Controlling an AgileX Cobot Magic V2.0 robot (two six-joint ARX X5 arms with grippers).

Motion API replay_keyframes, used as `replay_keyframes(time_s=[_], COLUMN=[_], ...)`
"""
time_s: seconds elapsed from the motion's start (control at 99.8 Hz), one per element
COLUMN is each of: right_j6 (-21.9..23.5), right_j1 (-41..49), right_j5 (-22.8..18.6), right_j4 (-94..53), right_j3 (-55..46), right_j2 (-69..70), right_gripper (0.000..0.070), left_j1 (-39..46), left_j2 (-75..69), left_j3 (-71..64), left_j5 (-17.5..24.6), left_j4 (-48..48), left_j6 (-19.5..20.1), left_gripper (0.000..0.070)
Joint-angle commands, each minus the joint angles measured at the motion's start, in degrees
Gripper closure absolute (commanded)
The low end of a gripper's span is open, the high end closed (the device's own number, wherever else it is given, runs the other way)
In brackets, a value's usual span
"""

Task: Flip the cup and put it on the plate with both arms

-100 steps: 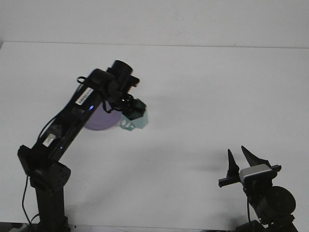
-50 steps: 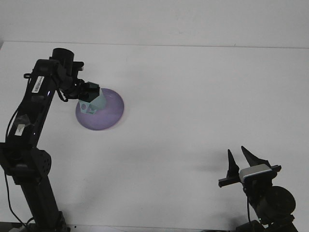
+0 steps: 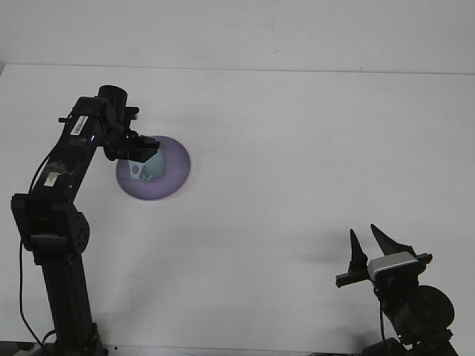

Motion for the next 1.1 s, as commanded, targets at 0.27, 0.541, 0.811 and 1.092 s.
replay_keyframes(time_s=[0.27,0.541,0.811,1.092], right_j6=[0.85,0.85,1.05,2.67], right_j1=[0.15,0.15,0.15,0.15], right_j5=[0.22,0.2,0.22,0.24], right_j4=[0.33,0.33,0.48,1.03], right_j3=[0.48,0.48,0.48,0.48], right_j2=[0.22,0.22,0.22,0.22], right_gripper=[0.0408,0.0408,0.0409,0.0571], left_j1=[-0.09,1.18,3.08,3.5], left_j2=[0.09,-12.85,-30.1,-49.2], left_j3=[2.99,4.39,4.33,-10.12], left_j5=[0.37,0.37,4.42,3.93], left_j4=[-3.08,-3.61,-3.48,4.57], left_j6=[-0.13,-1.62,-1.01,1.49], left_gripper=[0.0085,0.0089,0.0687,0.0687])
